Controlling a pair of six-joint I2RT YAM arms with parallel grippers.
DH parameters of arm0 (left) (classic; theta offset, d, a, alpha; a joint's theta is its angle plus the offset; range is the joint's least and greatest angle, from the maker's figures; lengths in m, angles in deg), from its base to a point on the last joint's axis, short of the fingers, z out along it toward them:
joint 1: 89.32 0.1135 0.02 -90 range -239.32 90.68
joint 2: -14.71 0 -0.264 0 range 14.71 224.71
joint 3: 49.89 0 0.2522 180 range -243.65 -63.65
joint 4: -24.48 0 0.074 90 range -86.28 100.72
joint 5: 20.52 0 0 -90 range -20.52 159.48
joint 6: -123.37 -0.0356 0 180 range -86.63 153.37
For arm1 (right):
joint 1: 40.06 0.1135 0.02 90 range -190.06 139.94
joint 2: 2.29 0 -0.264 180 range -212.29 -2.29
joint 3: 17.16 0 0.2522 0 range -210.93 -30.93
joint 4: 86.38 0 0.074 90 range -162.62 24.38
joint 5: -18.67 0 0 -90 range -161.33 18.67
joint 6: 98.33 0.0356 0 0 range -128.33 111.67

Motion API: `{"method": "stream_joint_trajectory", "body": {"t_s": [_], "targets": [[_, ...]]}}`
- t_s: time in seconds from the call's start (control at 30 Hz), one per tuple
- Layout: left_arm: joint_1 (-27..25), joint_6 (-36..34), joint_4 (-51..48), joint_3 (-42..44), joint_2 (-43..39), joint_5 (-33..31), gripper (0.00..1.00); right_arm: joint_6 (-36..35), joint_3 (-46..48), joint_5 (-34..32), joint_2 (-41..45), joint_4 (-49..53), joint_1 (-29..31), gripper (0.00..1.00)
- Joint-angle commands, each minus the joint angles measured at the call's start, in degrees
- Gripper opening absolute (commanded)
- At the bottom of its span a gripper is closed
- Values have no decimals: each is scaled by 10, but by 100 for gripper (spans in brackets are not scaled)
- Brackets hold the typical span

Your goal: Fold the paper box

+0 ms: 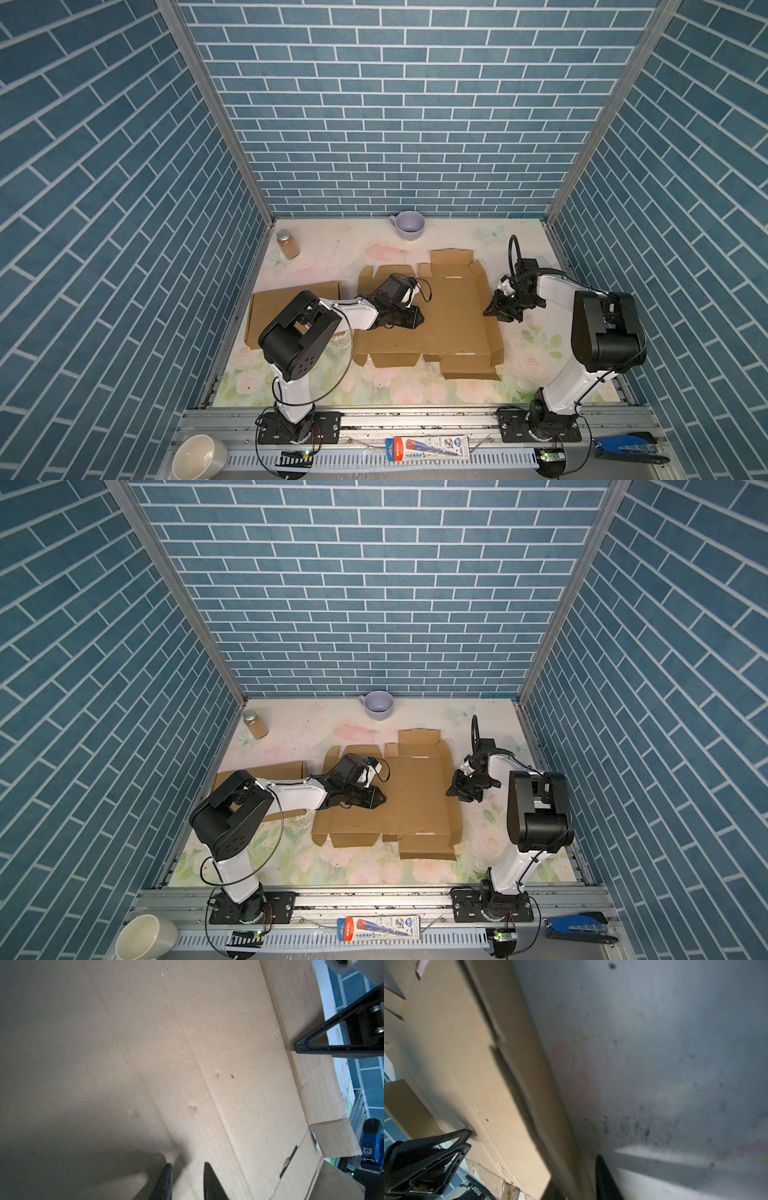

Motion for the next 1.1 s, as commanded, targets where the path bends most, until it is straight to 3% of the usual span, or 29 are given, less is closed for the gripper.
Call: {"method": "stream_joint_trajectory", "body": {"t_s": [0.0, 0.07, 0.2, 0.4, 0.53, 0.67, 0.8, 1.07], "targets": [[-10, 17, -19, 17, 2, 10, 28, -5, -18, -64, 21, 39, 27, 9], [-10, 13, -47, 6, -28, 15, 31, -38, -61, -158, 21, 109, 57, 1], [4, -43, -166, -55, -119, -15, 48, -97, -143, -307, 30, 224, 109, 0], [100, -74, -253, -133, -200, -7, 58, -218, -249, -505, 33, 309, 164, 0], [132, -91, -266, -183, -200, -11, 60, -380, -277, -561, 44, 265, 197, 0], [145, -77, -231, -197, -174, -7, 63, -494, -293, -585, 33, 201, 211, 0], [157, -29, -172, -203, -143, 5, 64, -550, -290, -632, 21, 134, 242, 0], [161, 23, -111, -244, -102, 39, 71, -611, -177, -698, 57, -37, 302, 0]]}}
